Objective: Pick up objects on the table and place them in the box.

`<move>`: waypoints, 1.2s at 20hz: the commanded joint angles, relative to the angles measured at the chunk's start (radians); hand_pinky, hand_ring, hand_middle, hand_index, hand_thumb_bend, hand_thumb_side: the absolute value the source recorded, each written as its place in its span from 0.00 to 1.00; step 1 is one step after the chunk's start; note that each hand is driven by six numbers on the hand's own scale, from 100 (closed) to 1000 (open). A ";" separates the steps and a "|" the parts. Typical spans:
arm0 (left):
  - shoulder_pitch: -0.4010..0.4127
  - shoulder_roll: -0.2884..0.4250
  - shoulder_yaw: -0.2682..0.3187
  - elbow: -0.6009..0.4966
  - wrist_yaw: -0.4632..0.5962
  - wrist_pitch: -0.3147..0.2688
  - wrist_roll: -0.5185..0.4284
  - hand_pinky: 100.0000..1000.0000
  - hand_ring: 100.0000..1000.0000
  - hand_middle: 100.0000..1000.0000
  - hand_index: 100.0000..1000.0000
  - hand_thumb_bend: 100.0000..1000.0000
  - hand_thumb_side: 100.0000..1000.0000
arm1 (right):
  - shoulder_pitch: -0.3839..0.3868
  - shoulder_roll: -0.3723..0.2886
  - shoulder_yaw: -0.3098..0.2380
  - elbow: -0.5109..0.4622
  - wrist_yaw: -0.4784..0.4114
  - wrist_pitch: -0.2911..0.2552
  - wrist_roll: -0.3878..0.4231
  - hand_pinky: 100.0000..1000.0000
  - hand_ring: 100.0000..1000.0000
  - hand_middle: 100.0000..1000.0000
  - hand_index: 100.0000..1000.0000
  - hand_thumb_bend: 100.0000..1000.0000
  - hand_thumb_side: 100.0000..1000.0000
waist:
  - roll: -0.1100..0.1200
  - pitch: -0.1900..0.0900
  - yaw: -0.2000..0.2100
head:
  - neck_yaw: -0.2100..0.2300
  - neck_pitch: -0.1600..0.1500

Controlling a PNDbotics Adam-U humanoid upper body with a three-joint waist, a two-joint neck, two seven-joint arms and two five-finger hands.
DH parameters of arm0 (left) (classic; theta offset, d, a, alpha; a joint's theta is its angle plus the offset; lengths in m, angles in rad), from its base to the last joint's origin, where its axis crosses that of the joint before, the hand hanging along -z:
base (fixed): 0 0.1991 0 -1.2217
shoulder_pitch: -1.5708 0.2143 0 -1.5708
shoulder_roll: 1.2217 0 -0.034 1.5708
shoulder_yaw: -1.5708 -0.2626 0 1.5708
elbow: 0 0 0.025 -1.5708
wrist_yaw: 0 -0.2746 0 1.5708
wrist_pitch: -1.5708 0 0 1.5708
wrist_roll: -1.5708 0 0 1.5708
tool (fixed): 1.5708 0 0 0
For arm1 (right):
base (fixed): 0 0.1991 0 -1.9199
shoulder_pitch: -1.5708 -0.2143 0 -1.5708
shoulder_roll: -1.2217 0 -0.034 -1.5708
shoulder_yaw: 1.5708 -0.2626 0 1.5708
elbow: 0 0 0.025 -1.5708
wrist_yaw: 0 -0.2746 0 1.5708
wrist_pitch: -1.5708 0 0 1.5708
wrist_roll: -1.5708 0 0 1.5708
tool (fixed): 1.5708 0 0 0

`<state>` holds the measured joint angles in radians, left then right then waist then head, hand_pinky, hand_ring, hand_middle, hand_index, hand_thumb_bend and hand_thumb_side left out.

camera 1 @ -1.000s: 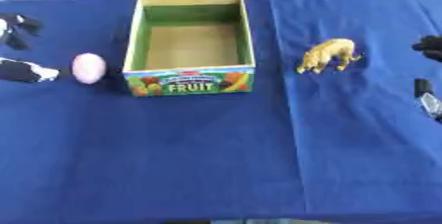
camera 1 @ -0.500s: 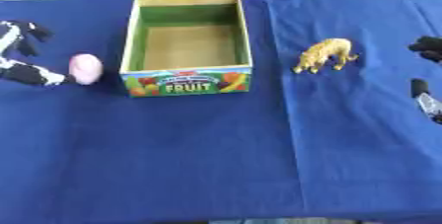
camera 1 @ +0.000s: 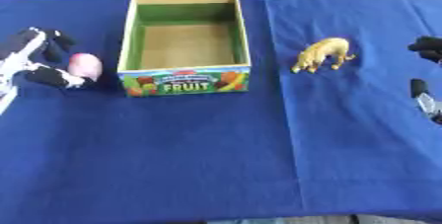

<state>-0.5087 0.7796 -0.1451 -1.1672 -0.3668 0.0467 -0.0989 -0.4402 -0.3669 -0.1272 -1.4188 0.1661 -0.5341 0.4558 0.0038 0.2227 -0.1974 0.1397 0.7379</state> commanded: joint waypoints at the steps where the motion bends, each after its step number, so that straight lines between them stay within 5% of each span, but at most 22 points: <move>1: -0.025 0.012 0.004 0.010 -0.021 0.006 0.007 0.52 0.38 0.46 0.64 0.64 0.14 | -0.016 -0.017 0.000 -0.006 0.003 -0.004 0.002 0.95 1.00 0.81 0.96 0.00 0.10 | -0.001 -0.013 -0.003 | 0.004 -0.007; 3: -0.028 0.006 0.002 0.013 -0.029 0.011 0.018 0.50 0.35 0.42 0.59 0.60 0.13 | -0.017 -0.017 -0.001 -0.006 0.003 -0.004 0.002 0.95 1.00 0.81 0.96 0.00 0.10 | -0.001 -0.013 -0.004 | 0.005 -0.008; 6: -0.026 0.002 0.005 0.009 -0.029 0.020 0.054 0.44 0.22 0.24 0.44 0.39 0.10 | -0.017 -0.017 -0.001 -0.005 0.003 -0.004 0.001 0.95 1.00 0.81 0.95 0.00 0.10 | -0.002 -0.013 -0.005 | 0.004 -0.010; 10: -0.022 0.004 0.015 -0.028 -0.001 0.034 0.112 0.42 0.18 0.14 0.36 0.29 0.09 | -0.017 -0.017 -0.002 -0.006 0.003 -0.004 0.000 0.95 1.00 0.81 0.95 0.00 0.10 | 0.000 -0.013 -0.006 | 0.003 -0.013; 19: -0.052 0.043 0.046 -0.222 0.076 0.066 0.120 0.41 0.16 0.13 0.35 0.29 0.08 | -0.015 -0.019 -0.002 -0.006 0.003 -0.002 0.001 0.95 1.00 0.81 0.95 0.00 0.10 | 0.003 -0.019 -0.004 | 0.000 -0.012; 24: -0.131 0.038 0.006 -0.283 0.092 0.056 0.084 0.42 0.17 0.15 0.36 0.31 0.08 | -0.016 -0.015 0.004 -0.006 0.002 -0.003 0.007 0.95 1.00 0.81 0.95 0.00 0.10 | 0.002 -0.022 -0.009 | 0.005 -0.016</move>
<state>-0.6182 0.7828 -0.1384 -1.4203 -0.2819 0.1057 -0.0052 -0.4406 -0.3646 -0.1217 -1.4157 0.1661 -0.5346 0.4585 0.0054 0.2212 -0.2053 0.1416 0.7332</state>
